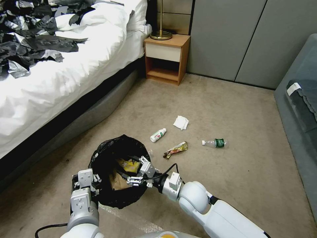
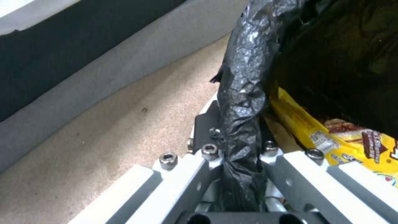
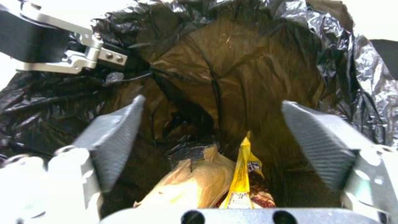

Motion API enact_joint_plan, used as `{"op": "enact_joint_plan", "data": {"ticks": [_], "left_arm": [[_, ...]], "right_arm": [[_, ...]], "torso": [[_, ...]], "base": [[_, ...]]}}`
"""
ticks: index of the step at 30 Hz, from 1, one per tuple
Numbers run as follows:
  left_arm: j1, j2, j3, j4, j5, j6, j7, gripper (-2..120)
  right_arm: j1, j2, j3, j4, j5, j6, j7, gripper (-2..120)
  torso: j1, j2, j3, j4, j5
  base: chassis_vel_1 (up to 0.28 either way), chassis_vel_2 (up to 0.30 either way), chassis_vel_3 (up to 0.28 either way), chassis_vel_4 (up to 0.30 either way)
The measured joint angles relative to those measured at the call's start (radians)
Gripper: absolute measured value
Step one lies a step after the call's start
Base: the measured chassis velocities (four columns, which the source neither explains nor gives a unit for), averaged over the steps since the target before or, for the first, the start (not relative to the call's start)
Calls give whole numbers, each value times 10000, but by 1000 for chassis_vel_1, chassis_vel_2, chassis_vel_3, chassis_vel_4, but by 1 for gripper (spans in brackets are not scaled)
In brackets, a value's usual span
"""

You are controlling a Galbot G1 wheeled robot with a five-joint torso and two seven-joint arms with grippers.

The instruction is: Pick up the trash bin, then pick up the garbage from the floor and place it into the trash bin.

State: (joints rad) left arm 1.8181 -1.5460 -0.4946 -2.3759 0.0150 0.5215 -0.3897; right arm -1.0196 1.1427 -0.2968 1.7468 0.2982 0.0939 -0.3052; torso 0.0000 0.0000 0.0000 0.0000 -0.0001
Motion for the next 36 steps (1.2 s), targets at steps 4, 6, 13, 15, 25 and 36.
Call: {"op": "enact_joint_plan", "data": {"ticks": [4, 6, 13, 15, 25, 36], "left_arm": [[-53, -3, 30, 36, 1, 10, 0, 0], [-77, -3, 34, 51, 1, 18, 0, 0], [-164, 62, -63, 199, -34, 24, 1, 0], [-221, 95, -110, 302, -49, 24, 4, 0], [-343, 190, -249, 388, -162, 31, 11, 0], [-269, 245, -243, 232, -229, 45, 17, 0]], "right_arm": [[-63, -86, 50, 91, 8, 1, 14, 98], [-108, -158, 127, 212, 7, 13, 41, 100], [-493, -408, 731, 1405, -71, 262, 674, 100], [-931, -468, 1172, 2274, -205, 283, 1200, 100], [-3882, 343, 3561, 3886, -755, 969, 3108, 100], [-5274, 854, 5431, 2606, -855, 1762, 4133, 100]], "torso": [[0, 0, 0, 0, 0], [0, 0, 0, 0, 2], [0, 0, 0, 0, 1], [0, 0, 0, 1, 0], [0, 1, -1, -2, 1], [0, 1, -1, 1, 2]], "base": [[0, 0, 0, 0], [0, 0, 0, 0], [0, 0, 0, 0], [0, 0, 0, 0], [0, 0, 0, 0], [0, 0, 0, 0]]}}
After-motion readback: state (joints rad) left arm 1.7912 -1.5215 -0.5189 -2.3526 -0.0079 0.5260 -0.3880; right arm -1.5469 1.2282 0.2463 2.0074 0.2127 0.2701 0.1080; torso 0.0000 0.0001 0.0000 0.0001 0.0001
